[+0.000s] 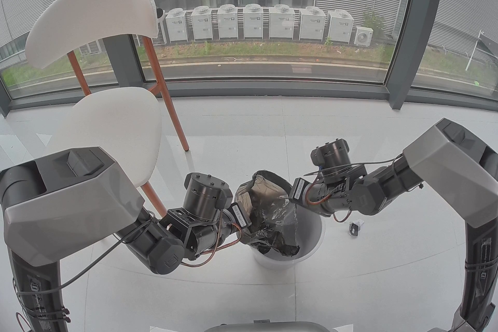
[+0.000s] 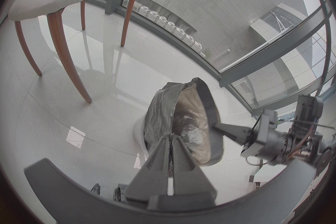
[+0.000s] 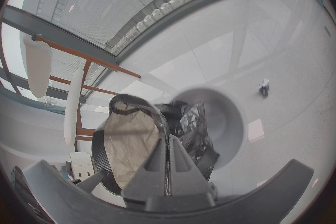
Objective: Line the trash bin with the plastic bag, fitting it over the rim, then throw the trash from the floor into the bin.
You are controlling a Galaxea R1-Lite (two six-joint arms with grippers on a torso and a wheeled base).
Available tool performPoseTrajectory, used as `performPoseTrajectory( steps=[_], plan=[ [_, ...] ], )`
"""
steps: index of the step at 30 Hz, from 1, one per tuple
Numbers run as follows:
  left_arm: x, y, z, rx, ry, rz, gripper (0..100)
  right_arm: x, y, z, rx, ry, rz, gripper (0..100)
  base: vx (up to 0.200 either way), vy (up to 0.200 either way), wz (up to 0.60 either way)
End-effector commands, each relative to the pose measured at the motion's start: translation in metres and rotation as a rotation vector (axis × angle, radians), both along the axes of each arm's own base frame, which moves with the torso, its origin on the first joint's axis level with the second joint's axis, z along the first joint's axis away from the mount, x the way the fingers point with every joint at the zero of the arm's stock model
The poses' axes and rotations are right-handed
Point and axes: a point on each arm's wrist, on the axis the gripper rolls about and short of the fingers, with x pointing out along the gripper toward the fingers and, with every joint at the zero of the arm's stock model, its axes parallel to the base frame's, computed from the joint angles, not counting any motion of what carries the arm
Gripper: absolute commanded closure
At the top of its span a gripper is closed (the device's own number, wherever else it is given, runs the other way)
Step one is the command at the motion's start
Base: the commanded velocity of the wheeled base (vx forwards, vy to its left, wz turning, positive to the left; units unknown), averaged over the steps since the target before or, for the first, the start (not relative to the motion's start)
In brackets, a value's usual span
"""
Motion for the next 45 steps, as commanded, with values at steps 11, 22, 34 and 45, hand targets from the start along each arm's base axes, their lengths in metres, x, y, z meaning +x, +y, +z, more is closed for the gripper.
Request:
performPoseTrajectory(
  steps=[11, 22, 34, 45],
  plan=[
    [0.004, -0.001, 0.004, -0.016, -0.014, -0.006, 100, 0.028, -0.054, 0.049, -0.085, -0.225, 0.015, 100, 0.0, 0.0, 0.0],
    [0.011, 0.007, 0.009, -0.05, -0.054, 0.013, 100, 0.042, -0.079, 0.051, -0.123, -0.322, 0.015, 100, 0.0, 0.0, 0.0],
    [0.01, 0.008, 0.005, -0.044, -0.045, 0.014, 100, 0.044, -0.08, 0.047, -0.127, -0.317, 0.013, 100, 0.0, 0.0, 0.0],
    [0.009, 0.007, 0.005, -0.042, -0.044, 0.012, 100, 0.043, -0.08, 0.044, -0.13, -0.307, 0.015, 100, 0.0, 0.0, 0.0]
  ],
)
